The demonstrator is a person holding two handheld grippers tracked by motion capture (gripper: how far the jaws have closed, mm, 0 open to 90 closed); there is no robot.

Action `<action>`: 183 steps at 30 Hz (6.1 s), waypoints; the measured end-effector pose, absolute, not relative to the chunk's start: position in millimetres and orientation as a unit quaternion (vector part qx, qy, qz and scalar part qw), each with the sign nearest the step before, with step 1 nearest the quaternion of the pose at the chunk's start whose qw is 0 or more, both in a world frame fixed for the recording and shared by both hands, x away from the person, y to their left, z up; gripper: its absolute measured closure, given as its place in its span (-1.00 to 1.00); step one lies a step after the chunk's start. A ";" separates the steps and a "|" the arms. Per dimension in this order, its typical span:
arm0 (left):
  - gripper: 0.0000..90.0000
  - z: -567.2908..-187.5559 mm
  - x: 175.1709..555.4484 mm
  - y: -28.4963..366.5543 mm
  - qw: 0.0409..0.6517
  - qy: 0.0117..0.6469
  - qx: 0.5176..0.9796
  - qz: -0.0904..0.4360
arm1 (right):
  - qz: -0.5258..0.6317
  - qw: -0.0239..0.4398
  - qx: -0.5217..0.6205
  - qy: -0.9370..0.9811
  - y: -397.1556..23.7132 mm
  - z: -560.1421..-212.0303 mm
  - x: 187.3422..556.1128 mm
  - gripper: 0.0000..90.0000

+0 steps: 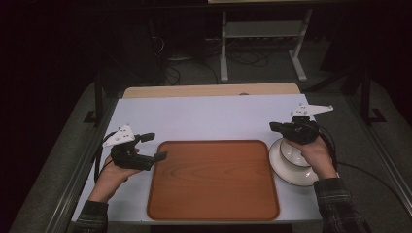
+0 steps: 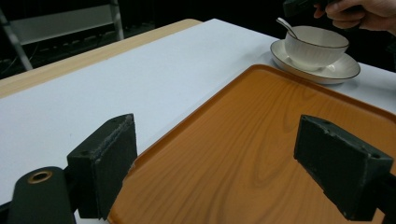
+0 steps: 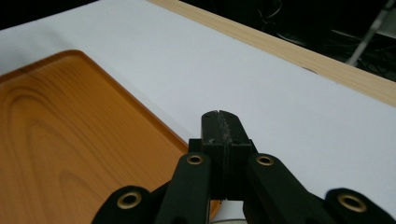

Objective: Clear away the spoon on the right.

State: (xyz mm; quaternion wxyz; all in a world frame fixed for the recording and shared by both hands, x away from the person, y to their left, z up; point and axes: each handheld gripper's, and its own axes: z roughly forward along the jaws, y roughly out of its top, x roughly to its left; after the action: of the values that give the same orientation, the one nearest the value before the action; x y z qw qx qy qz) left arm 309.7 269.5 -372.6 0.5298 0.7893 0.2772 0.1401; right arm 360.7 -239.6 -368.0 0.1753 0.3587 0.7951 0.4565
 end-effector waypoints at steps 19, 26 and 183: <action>-0.72 -372.9 309.7 272.0 0.530 0.287 0.784 0.151 | 0.417 0.190 0.414 0.786 -261.7 -380.6 373.8 0.99; -0.72 -373.2 309.3 271.3 0.528 0.285 0.786 0.151 | 0.409 0.187 0.429 0.783 -266.2 -383.6 377.4 0.99; -0.71 -370.6 310.8 272.5 0.524 0.287 0.788 0.148 | 0.472 0.188 0.479 0.716 -338.6 -395.9 304.9 0.52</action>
State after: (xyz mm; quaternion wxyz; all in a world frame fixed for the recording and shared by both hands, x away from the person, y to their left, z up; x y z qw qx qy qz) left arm 310.8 272.5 -370.6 0.5240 0.7882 0.2866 0.1481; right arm 304.9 -338.6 -395.9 0.1880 0.4787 0.7161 0.4720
